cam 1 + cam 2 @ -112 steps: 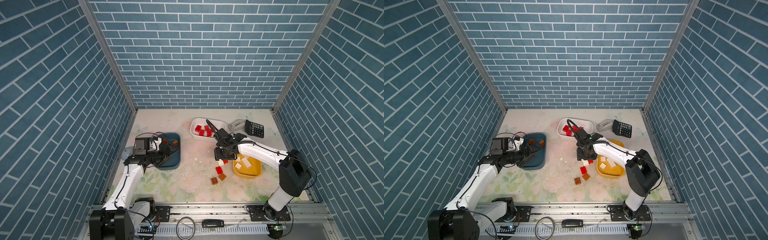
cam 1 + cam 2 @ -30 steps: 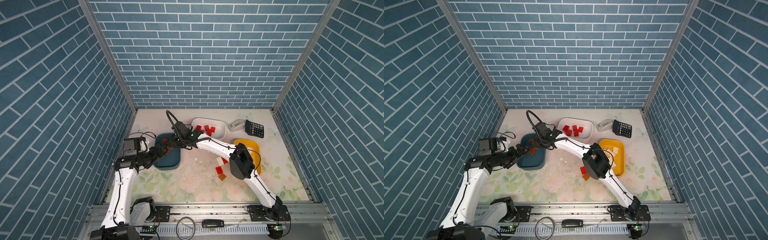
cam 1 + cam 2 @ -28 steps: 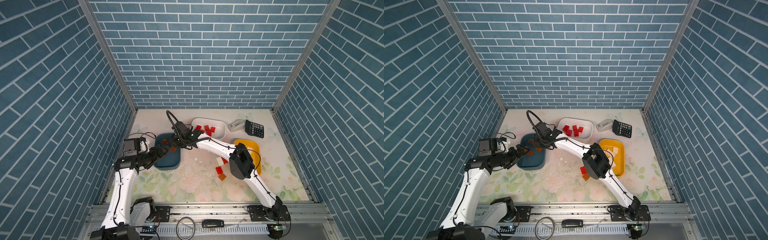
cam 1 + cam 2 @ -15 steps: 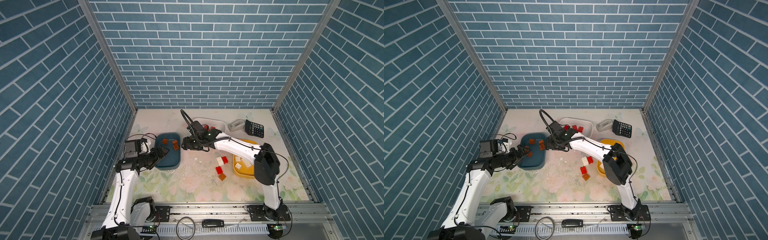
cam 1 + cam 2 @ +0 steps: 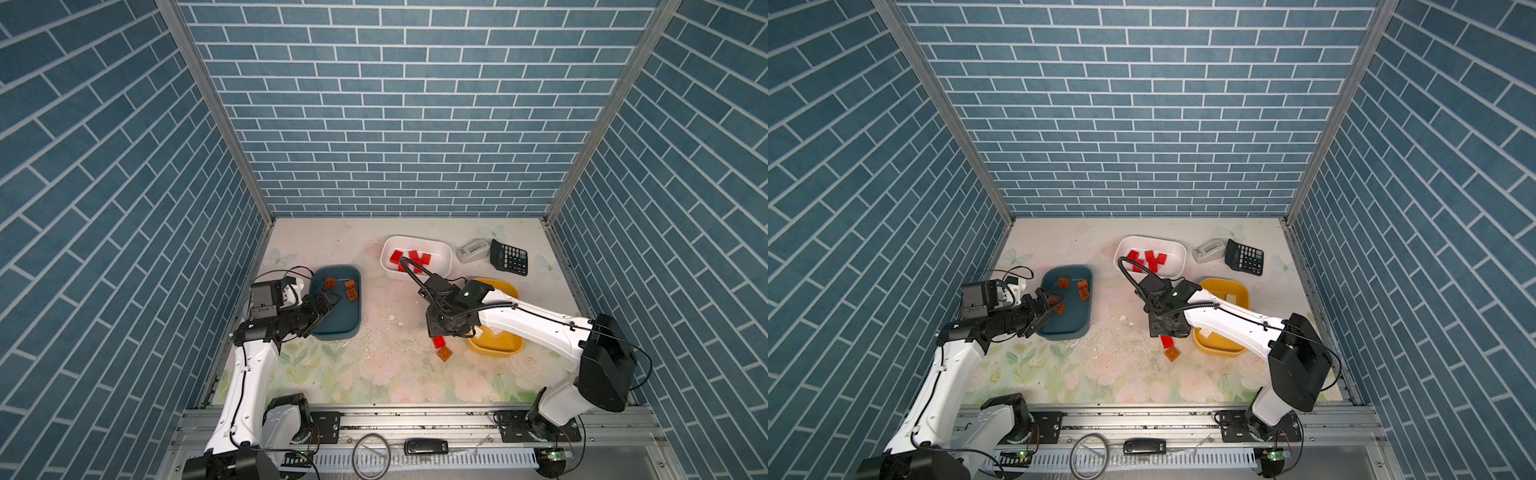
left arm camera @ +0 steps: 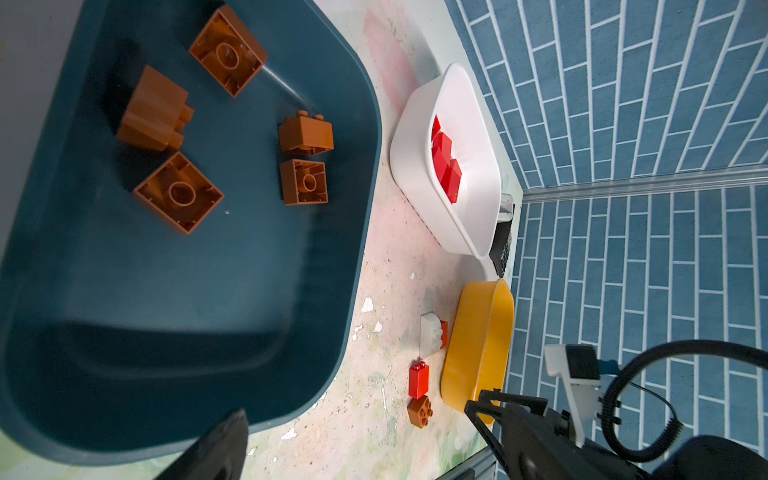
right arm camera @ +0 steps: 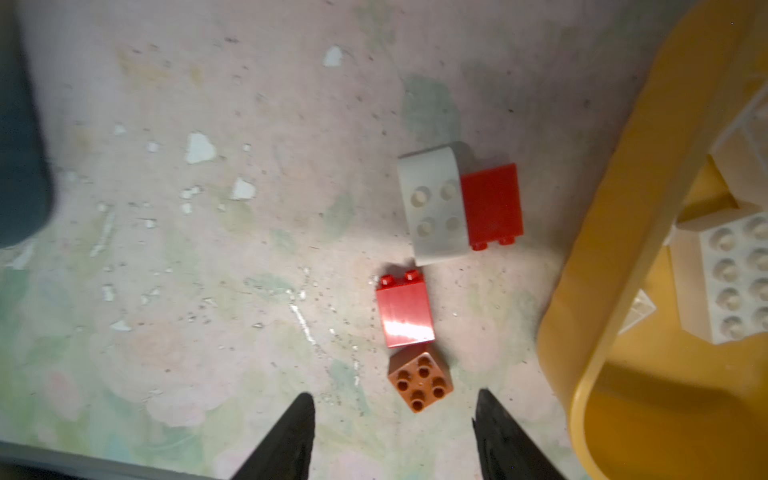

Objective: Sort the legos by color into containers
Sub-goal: 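Move the right gripper back down to the brick pile, then grasp the white curved brick beside the red brick with the right gripper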

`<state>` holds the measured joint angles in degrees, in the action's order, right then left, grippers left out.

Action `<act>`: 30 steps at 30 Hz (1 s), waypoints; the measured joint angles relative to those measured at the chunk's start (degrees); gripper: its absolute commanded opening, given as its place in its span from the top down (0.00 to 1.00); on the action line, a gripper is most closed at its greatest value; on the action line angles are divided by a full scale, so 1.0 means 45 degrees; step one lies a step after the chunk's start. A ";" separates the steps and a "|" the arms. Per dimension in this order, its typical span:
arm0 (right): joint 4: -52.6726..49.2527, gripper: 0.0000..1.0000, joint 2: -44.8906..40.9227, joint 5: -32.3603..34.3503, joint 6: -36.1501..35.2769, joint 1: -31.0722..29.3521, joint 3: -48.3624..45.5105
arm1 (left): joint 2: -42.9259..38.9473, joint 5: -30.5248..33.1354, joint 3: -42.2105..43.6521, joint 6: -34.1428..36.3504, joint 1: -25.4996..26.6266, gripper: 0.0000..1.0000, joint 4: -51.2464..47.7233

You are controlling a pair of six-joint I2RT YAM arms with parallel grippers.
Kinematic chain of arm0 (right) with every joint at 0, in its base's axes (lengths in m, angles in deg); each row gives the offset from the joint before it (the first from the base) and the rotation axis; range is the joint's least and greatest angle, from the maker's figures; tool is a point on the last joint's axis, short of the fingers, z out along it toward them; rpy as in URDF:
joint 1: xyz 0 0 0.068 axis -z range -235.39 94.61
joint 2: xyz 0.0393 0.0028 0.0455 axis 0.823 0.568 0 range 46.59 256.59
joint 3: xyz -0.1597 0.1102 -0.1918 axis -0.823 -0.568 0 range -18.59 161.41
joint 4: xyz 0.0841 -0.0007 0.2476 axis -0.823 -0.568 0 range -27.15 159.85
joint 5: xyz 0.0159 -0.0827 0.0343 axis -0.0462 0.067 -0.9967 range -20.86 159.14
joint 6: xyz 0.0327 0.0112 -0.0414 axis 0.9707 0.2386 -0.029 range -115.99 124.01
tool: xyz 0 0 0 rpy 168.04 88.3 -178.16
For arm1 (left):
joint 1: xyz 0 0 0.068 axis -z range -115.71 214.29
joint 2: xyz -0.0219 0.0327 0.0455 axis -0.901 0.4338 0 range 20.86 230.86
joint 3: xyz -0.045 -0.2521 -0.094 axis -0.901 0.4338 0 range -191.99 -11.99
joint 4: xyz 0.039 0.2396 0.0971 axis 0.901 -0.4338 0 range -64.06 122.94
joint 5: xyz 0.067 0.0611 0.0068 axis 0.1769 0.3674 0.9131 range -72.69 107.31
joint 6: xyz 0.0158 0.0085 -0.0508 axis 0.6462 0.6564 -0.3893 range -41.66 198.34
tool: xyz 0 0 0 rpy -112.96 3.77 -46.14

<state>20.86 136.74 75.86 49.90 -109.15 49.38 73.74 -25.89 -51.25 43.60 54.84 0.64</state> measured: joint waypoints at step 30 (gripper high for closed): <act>0.2497 0.43 0.3337 0.0015 -0.2176 0.1035 0.0340 | -0.0189 -0.0121 0.0699 -0.0355 0.0083 0.03 0.0316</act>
<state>32.09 151.76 75.92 40.11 -104.49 50.91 72.89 -26.44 -48.11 42.00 55.21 2.06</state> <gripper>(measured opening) 0.571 0.966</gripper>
